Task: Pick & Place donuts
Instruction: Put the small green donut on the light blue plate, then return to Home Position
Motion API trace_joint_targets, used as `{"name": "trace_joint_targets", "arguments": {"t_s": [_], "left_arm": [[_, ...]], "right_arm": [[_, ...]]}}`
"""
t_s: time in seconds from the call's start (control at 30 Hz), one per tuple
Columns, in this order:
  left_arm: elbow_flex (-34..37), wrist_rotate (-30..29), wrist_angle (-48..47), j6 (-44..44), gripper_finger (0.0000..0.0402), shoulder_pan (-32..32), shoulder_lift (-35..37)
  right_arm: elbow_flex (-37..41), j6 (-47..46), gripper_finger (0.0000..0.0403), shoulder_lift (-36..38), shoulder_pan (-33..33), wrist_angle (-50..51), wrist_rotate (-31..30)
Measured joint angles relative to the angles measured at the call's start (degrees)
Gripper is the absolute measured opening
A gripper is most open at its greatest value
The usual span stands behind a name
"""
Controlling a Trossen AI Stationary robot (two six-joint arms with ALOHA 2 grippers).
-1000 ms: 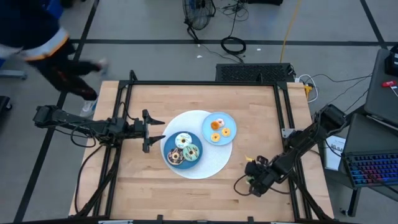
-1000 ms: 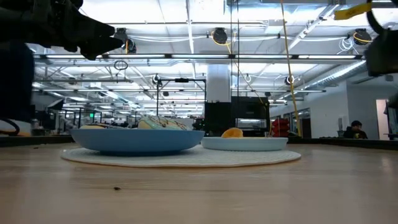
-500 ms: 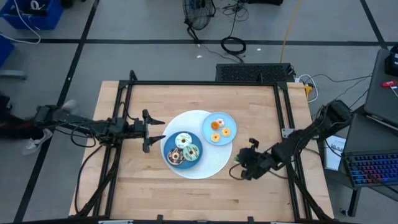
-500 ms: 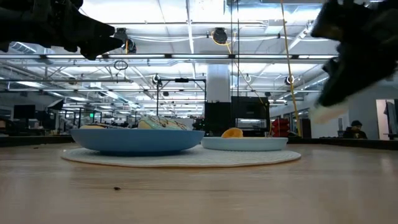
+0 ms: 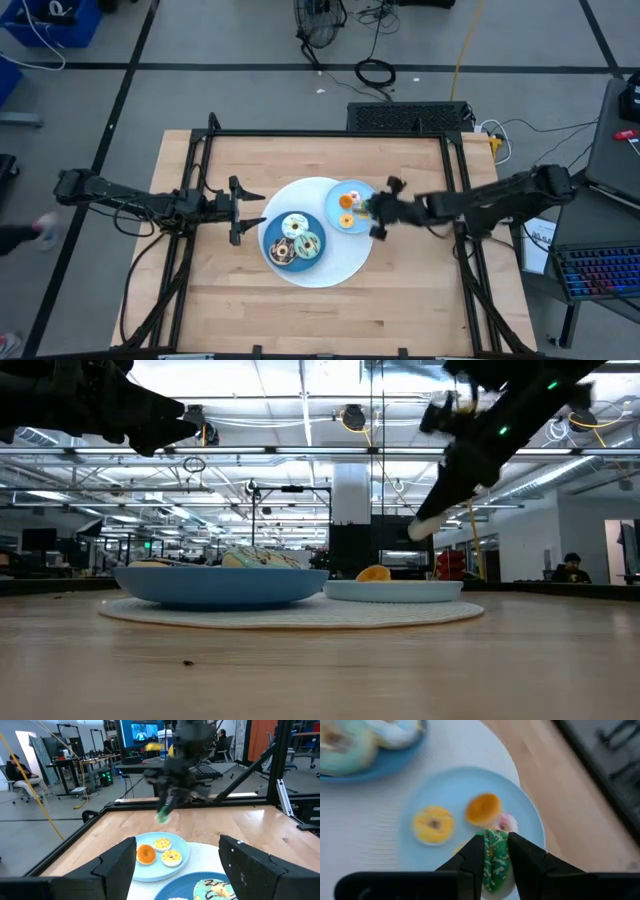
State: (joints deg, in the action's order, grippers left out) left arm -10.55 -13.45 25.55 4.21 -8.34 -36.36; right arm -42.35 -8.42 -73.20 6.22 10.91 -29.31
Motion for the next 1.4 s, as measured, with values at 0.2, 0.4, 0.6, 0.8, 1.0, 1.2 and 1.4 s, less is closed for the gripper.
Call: {"name": "trace_joint_targets", "arguments": {"t_s": [0.2,0.4,0.6,0.8,1.0,1.2,1.4], "left_arm": [[0.0,0.0,0.0,0.0,0.0276,0.0,0.0],[0.0,0.0,0.0,0.0,0.0276,0.0,0.0],[0.0,0.0,0.0,0.0,0.0282,0.0,0.0],[0.0,0.0,0.0,0.0,0.0285,0.0,0.0],[0.0,0.0,0.0,0.0,0.0282,0.0,0.0],[0.0,0.0,0.0,0.0,0.0274,0.0,0.0],[0.0,0.0,0.0,0.0,0.0279,0.0,0.0]], "right_arm": [[0.3,3.3,0.0075,-3.6,-13.3,-2.8,13.8],[2.3,4.7,0.0086,-6.4,-19.0,-8.2,22.1],[4.9,4.7,0.0161,-6.4,-19.4,-9.7,22.0],[5.6,3.7,0.0253,-6.2,-19.3,-10.1,22.0],[5.6,4.1,0.0298,-6.0,-18.9,-17.2,23.1],[5.5,-1.6,0.0288,-7.6,-18.9,-23.8,30.8],[5.6,-6.3,0.0277,-14.4,-20.3,-28.1,36.1]]}}
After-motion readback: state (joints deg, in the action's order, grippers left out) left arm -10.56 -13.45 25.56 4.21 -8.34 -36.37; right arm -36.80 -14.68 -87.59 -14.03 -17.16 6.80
